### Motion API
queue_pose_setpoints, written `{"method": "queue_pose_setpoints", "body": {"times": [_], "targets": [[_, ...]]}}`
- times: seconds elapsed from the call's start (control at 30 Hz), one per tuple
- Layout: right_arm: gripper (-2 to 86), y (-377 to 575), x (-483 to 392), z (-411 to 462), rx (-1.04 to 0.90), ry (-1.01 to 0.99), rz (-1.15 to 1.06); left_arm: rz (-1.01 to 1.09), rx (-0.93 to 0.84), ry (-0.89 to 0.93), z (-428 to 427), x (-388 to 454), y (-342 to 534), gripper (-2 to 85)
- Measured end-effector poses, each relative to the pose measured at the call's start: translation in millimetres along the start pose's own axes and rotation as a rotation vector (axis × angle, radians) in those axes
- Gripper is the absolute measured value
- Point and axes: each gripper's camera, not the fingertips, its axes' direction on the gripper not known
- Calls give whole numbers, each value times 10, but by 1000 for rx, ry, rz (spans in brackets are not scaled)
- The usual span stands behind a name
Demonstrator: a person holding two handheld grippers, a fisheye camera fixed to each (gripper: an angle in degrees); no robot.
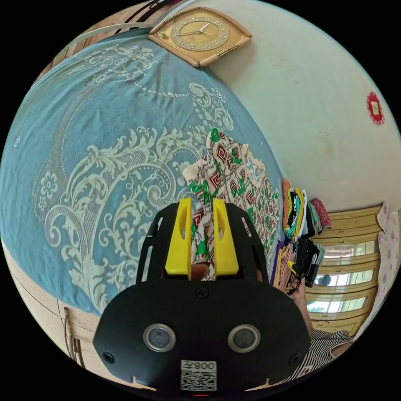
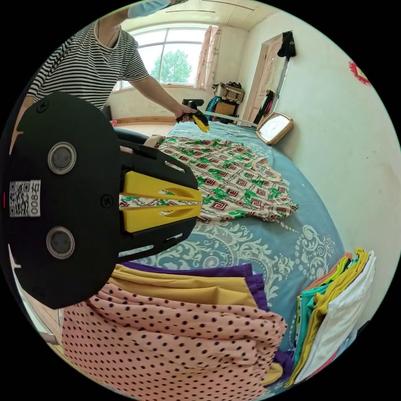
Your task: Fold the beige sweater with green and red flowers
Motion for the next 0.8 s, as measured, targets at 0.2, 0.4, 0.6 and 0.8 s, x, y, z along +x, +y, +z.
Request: {"method": "queue_pose_setpoints", "body": {"times": [0.2,0.4,0.6,0.8], "targets": [[16,-889,91,185,21,18,-30,0,-51,-50,299,-130,-655,42],[27,-1506,232,300,39,36,-28,76,189,-5,-333,-131,-691,26],[37,-1964,286,493,26,88,-31,-64,160,-125,-432,-588,-685,38],[56,-2282,273,723,17,69,-31,-22,227,-70,-475,-495,-891,64]]}}
